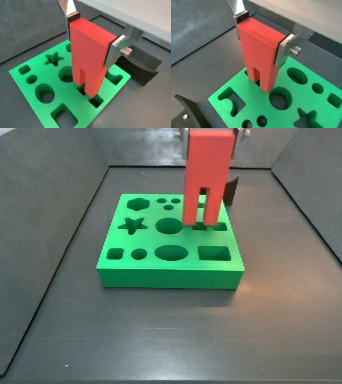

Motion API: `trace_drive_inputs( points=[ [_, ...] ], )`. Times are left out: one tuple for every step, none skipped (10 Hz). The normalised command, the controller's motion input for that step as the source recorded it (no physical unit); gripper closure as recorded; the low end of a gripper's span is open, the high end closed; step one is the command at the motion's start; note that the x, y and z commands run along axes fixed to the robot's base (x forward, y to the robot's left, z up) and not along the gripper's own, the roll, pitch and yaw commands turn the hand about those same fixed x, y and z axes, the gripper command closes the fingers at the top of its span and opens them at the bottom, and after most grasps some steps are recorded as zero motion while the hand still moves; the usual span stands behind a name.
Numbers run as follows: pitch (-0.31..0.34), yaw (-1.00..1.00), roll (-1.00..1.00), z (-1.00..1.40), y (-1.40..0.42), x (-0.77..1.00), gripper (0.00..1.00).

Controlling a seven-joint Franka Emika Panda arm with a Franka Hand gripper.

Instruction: Insert the double-square object.

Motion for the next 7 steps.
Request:
trace_drive_inputs(
  points=[
    [0.000,0.11,0.04,-0.22,0.00,0.14,1.00],
    [0.000,0.00,0.01,-0.22,-0.05,0.22,1.00],
    [-0.007,0.00,-0.03,-0.29,-0.07,0.23,1.00],
    [-0.017,-0.03,-0.05,-0.28,-0.07,0.23,1.00],
    [-0.027,0.00,-0.03,-0.30,-0.03,0.15,1.00],
    [-0.084,0.00,-0.03,-0.37,0.00,0.04,1.00],
    [-0.094,-0.06,-0.04,-0.43,0.00,0.11,1.00]
  ],
)
